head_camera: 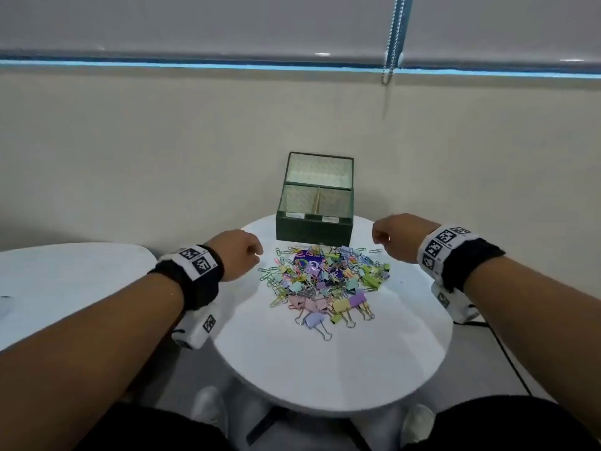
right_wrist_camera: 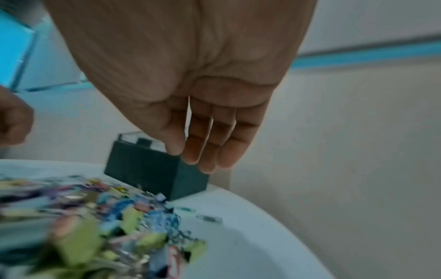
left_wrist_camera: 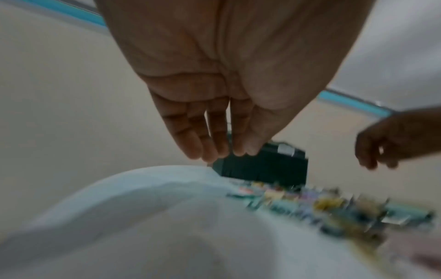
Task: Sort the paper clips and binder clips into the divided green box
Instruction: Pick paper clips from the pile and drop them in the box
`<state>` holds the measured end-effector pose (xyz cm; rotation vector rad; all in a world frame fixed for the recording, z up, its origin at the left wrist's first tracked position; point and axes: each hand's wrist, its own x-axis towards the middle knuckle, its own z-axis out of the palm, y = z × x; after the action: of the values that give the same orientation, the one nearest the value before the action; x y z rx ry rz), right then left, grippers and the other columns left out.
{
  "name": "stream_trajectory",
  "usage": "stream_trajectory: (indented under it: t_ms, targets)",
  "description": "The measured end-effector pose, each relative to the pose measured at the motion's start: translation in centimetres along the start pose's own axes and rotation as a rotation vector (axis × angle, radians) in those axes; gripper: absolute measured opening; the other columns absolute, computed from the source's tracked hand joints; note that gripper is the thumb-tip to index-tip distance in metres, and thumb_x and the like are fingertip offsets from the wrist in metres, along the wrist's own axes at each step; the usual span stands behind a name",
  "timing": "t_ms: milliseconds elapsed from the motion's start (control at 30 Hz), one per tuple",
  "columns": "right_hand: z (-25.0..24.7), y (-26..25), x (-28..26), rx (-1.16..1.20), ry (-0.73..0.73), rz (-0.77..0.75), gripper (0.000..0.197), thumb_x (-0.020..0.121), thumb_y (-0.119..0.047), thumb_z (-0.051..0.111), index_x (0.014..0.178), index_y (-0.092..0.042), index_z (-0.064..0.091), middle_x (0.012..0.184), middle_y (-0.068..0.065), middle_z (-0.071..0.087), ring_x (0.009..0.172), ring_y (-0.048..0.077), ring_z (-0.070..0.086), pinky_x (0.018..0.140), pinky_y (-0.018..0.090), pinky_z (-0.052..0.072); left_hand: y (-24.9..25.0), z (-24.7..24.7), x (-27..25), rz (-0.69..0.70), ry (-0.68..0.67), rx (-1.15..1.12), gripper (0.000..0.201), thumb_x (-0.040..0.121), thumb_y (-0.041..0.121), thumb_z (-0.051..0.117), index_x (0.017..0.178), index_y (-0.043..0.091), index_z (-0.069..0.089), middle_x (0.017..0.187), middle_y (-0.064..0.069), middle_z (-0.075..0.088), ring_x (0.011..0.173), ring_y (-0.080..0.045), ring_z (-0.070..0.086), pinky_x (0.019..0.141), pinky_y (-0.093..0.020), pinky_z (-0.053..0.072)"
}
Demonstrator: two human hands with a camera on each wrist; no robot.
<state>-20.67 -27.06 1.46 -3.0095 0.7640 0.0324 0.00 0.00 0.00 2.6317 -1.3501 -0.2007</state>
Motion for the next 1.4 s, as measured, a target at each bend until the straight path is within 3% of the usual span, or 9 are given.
stream_trajectory:
  t_ms: [233,433,533,667,800,933,1067,1233,1400]
  targets:
    - [2.9,0.9,3.7,0.040,-0.114,0.130,0.047,0.093,-0.004,0.046,0.131,-0.030,0.059,0.136,-0.007,0.059,0.117,0.017,0.058,0.097,0.029,0.047,0.1,2.2,5.0,0.067,-0.033,0.002,0.040,0.099,0.016,0.048,0.138,0.027,0.054,0.138,0.000,0.051,0.120,-0.018,0.054,0.102,-0.030,0.041]
    - [5.2,1.1,4.8,0.016,-0.110,0.075,0.040,0.094,-0.012,0.053,0.123,-0.036,0.064,0.121,-0.011,0.064,0.095,0.012,0.060,0.085,0.026,0.051,-0.1,3.6,6.1,0.069,-0.159,0.107,0.059,0.094,0.012,0.050,0.149,0.033,0.042,0.145,-0.003,0.043,0.132,-0.024,0.046,0.108,-0.036,0.040]
    - [5.5,1.4,5.0,-0.020,-0.104,0.094,0.031,0.093,-0.012,0.055,0.112,-0.033,0.066,0.109,-0.009,0.068,0.091,0.014,0.061,0.076,0.024,0.048,-0.4,4.0,6.6,0.098,-0.139,0.087,0.049,0.093,0.018,0.054,0.137,0.039,0.057,0.135,0.001,0.055,0.119,-0.020,0.057,0.099,-0.029,0.045]
    - [6.2,1.1,5.5,-0.035,-0.071,0.131,0.020,0.091,-0.015,0.055,0.101,-0.029,0.065,0.096,-0.006,0.068,0.082,0.015,0.060,0.068,0.024,0.046,0.2,3.6,6.5,0.128,-0.104,0.080,0.025,0.090,0.017,0.058,0.107,0.027,0.073,0.110,0.006,0.067,0.099,-0.014,0.059,0.084,-0.021,0.042]
    - [6.1,0.2,5.7,-0.002,0.000,0.097,0.020,0.091,-0.013,0.055,0.106,-0.023,0.064,0.101,0.000,0.063,0.086,0.019,0.057,0.075,0.027,0.047,0.3,3.4,6.2,0.113,-0.083,0.079,0.019,0.087,0.018,0.055,0.071,0.028,0.060,0.080,0.011,0.063,0.080,-0.011,0.058,0.064,-0.019,0.038]
    - [6.1,-0.6,5.6,-0.006,0.069,0.041,0.014,0.094,-0.015,0.051,0.102,-0.020,0.061,0.101,0.001,0.059,0.083,0.019,0.051,0.073,0.026,0.039,0.5,3.1,6.0,0.101,-0.039,0.078,0.013,0.088,0.019,0.052,0.078,0.024,0.058,0.083,0.008,0.061,0.081,-0.015,0.057,0.066,-0.024,0.040]
    - [5.9,-1.0,5.7,0.015,-0.043,0.091,0.025,0.088,-0.004,0.055,0.106,-0.021,0.051,0.100,0.002,0.063,0.081,0.020,0.053,0.067,0.028,0.041,0.2,2.9,6.1,0.075,0.022,-0.012,0.014,0.085,0.013,0.052,0.080,0.025,0.053,0.080,0.009,0.060,0.077,-0.015,0.056,0.062,-0.025,0.041]
    - [6.4,-0.1,6.4,0.031,-0.090,0.141,0.015,0.097,-0.022,0.054,0.112,-0.021,0.055,0.105,0.002,0.066,0.090,0.021,0.059,0.079,0.031,0.050,-0.1,3.4,6.3,0.149,-0.042,-0.017,0.042,0.097,0.010,0.042,0.122,0.039,0.060,0.104,0.004,0.057,0.096,-0.018,0.058,0.081,-0.026,0.043]
    - [5.4,0.3,6.3,0.096,-0.153,0.163,0.020,0.097,-0.018,0.049,0.100,-0.014,0.068,0.097,0.003,0.070,0.085,0.019,0.063,0.071,0.026,0.048,-0.4,3.7,6.8,0.112,-0.041,0.040,0.035,0.096,0.009,0.046,0.111,0.031,0.069,0.110,0.003,0.055,0.104,-0.017,0.057,0.086,-0.024,0.042]
